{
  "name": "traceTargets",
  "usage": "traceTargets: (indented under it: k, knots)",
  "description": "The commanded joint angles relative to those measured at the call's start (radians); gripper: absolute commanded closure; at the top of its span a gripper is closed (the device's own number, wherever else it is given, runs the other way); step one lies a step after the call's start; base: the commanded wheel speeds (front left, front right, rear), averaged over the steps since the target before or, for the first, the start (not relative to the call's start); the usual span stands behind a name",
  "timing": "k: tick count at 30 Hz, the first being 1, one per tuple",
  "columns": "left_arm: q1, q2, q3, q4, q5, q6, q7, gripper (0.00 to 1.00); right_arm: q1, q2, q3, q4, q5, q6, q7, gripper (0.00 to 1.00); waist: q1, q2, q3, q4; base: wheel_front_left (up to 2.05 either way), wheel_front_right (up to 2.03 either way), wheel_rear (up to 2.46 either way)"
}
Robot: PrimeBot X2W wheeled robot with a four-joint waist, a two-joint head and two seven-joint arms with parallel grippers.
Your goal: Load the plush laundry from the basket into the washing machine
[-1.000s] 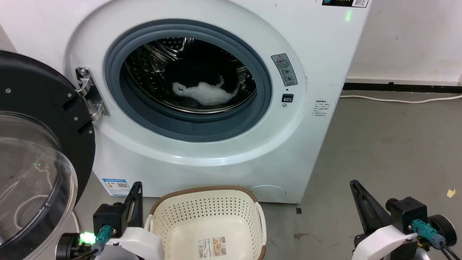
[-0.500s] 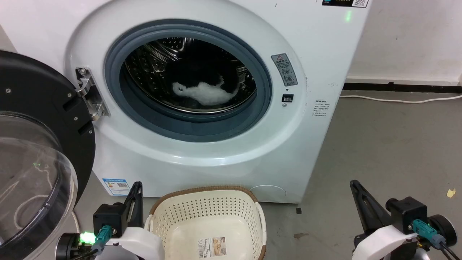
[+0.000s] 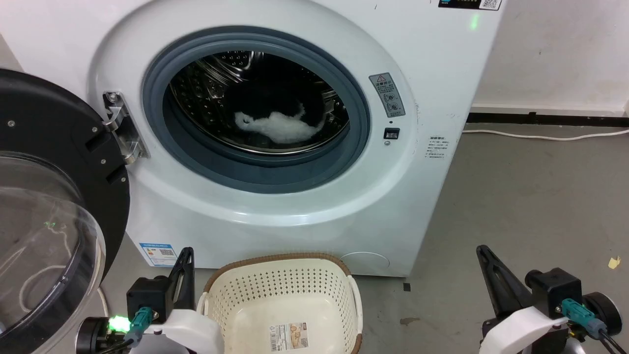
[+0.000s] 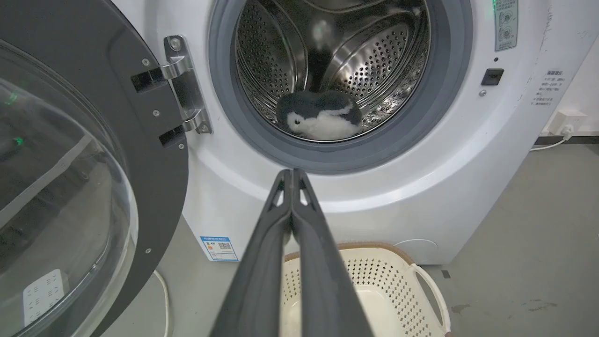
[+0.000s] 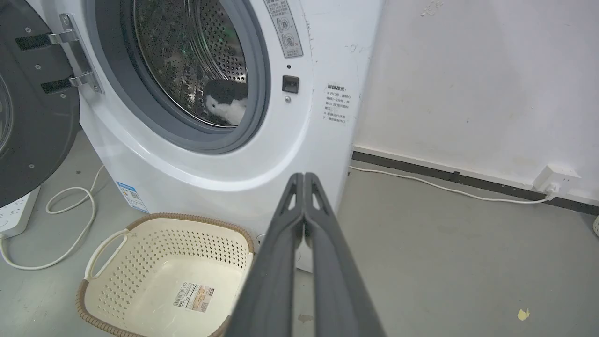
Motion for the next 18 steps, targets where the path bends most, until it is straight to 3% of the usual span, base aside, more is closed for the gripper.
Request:
traceTargets:
  k: [1,18]
  knots:
    - [-0.015,0.0,0.003,-0.004,0.002,-0.005,0.0,1.0,-0.012,0.005,-0.003,-0.005,-0.008,-0.001,0.0,1.0,0.0,0.0,0.0,0.0,0.0,0.0,0.0]
    - [-0.015,0.0,0.003,-0.004,0.002,-0.005,0.0,1.0,-0.012,0.005,-0.003,-0.005,-0.008,-0.001,0.0,1.0,0.0,0.0,0.0,0.0,0.0,0.0,0.0]
